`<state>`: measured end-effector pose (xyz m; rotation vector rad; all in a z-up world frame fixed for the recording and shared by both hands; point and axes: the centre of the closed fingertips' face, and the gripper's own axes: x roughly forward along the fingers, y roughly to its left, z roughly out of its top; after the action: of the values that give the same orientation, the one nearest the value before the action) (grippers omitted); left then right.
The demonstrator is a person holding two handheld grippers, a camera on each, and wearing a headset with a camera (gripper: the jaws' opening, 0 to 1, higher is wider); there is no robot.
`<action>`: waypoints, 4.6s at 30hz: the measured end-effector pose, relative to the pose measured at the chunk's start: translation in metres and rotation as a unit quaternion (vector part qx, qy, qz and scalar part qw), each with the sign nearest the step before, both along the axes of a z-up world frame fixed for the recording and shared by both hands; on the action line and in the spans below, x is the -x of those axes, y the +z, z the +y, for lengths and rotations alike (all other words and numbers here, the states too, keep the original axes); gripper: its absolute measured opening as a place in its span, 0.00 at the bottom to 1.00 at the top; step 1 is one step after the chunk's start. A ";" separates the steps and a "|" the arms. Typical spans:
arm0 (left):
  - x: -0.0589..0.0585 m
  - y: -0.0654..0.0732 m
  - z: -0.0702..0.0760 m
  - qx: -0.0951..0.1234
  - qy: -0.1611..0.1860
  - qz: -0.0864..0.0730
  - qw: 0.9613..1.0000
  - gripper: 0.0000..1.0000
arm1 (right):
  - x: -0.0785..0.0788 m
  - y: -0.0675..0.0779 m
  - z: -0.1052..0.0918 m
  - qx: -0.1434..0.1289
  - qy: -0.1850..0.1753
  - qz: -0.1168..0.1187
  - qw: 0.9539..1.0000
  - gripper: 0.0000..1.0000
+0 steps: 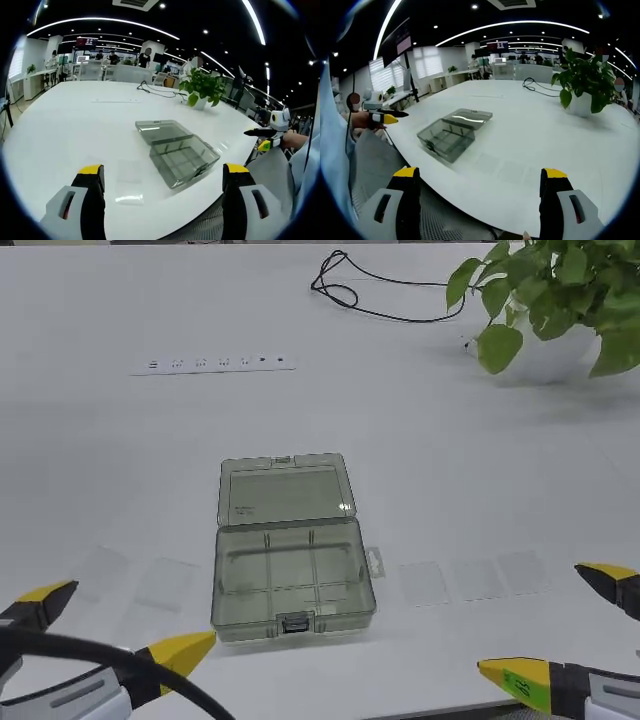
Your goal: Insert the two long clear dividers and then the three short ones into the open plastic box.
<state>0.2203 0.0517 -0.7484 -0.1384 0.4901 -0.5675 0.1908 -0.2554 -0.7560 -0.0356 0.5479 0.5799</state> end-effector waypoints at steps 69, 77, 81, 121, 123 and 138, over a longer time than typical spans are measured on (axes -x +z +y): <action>-0.010 -0.073 0.025 -0.181 -0.124 0.160 0.963 0.89 | -0.003 -0.003 0.002 0.021 0.033 0.009 0.999 1.00; -0.016 -0.085 0.023 -0.191 -0.138 0.214 0.948 0.79 | -0.001 -0.008 0.001 0.020 0.036 0.016 0.999 1.00; -0.015 -0.091 0.021 -0.189 -0.130 0.247 0.941 0.70 | 0.000 -0.007 0.001 0.017 0.035 0.016 0.999 1.00; -0.026 -0.107 0.034 -0.321 -0.094 0.297 0.894 0.32 | -0.004 -0.014 0.004 0.020 0.053 0.025 0.998 1.00; -0.026 -0.106 0.034 -0.312 -0.090 0.300 0.897 0.31 | -0.003 -0.015 0.005 0.021 0.055 0.026 0.998 1.00; -0.024 -0.103 0.036 -0.276 -0.073 0.294 0.912 0.30 | 0.000 -0.014 0.013 0.021 0.055 0.028 0.998 1.00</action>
<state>0.2444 0.0877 -0.8513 0.2833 1.2395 -0.5083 0.1905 -0.2425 -0.7700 -0.0902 0.6147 0.6785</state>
